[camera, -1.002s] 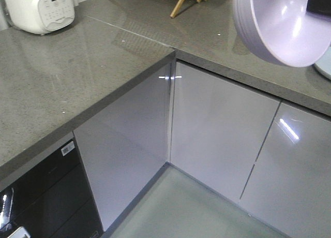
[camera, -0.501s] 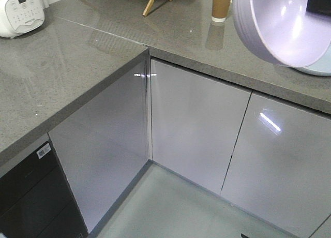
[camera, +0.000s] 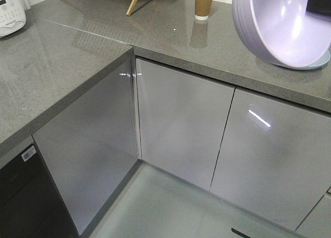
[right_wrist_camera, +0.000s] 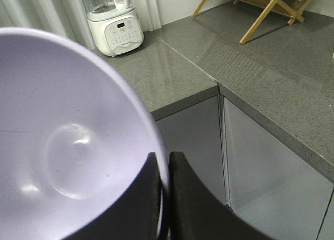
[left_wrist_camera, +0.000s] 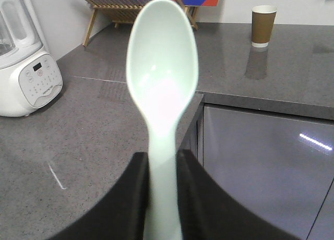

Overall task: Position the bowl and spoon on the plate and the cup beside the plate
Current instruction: 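Turn the base away from the counter while holding spoon and bowl, then drive the base toward the light blue plate on the other counter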

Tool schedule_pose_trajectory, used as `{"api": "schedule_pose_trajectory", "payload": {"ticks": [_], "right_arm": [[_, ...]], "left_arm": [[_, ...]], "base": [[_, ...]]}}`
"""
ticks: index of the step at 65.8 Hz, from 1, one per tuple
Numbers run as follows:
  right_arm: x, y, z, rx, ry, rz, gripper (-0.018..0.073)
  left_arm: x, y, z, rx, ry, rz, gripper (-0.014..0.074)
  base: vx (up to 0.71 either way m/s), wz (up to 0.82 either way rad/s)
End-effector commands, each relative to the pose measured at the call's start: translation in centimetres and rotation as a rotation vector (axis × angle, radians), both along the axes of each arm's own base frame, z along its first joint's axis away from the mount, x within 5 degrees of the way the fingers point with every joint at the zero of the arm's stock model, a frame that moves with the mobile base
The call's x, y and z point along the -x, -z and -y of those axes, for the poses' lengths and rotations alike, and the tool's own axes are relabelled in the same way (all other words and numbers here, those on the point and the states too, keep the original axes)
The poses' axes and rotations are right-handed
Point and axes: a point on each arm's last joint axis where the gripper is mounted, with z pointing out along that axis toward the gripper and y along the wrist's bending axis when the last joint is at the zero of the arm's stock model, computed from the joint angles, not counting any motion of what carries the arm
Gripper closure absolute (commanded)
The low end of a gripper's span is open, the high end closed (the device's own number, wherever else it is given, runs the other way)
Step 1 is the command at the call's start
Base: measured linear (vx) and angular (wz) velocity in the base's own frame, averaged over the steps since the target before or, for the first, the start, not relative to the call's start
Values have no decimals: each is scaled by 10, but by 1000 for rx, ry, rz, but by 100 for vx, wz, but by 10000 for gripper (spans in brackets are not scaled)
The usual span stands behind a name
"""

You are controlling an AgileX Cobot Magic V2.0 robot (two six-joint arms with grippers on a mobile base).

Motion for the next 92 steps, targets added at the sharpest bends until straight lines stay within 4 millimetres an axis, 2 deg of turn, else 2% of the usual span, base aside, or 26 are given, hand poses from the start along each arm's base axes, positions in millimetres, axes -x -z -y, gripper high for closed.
{"api": "schedule_pose_trajectory", "payload": {"ticks": [1, 92], "right_arm": [[7, -19, -2, -49, 16, 87, 565], [7, -19, -2, -49, 17, 88, 565]], "left_arm": [[5, -18, 0, 16, 4, 116, 603], [5, -18, 0, 16, 4, 116, 603]], "base": [[0, -7], [1, -3]]}}
